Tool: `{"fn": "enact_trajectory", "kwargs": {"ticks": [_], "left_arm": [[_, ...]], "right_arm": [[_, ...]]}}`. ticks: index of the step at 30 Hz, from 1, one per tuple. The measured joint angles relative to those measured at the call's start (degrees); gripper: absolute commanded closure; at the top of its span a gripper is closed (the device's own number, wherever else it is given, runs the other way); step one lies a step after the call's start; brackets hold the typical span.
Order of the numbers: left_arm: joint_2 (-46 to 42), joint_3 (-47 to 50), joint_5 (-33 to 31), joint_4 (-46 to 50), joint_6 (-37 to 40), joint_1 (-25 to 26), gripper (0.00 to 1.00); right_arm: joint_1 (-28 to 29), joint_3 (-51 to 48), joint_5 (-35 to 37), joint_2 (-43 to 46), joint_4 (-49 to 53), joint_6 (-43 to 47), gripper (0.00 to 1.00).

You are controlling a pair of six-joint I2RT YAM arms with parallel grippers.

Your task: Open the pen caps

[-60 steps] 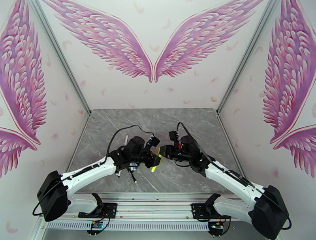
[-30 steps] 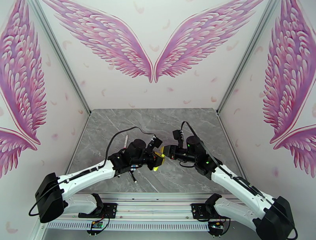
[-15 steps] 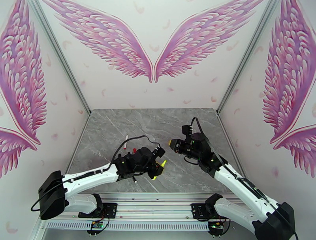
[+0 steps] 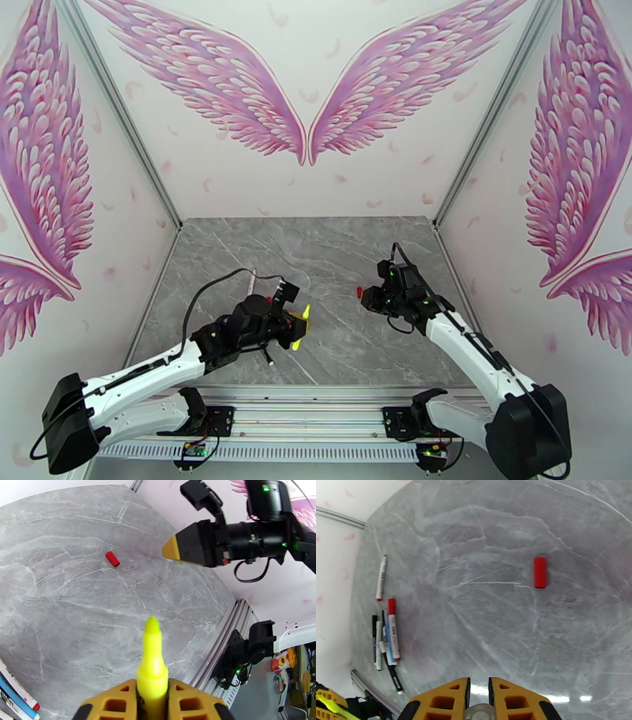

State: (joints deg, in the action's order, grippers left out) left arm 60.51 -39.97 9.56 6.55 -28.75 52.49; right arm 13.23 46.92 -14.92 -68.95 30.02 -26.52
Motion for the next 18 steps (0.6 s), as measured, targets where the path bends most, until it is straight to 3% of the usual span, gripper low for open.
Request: {"fn": "enact_trajectory", "kwargs": {"ticks": [18], "left_arm": [[-1.6,0.7,-1.7,-2.1,-1.4,0.0,0.98]], "right_arm": [[-6.3,14.2,1.5,-25.4,0.7,11.2,0.80]]}}
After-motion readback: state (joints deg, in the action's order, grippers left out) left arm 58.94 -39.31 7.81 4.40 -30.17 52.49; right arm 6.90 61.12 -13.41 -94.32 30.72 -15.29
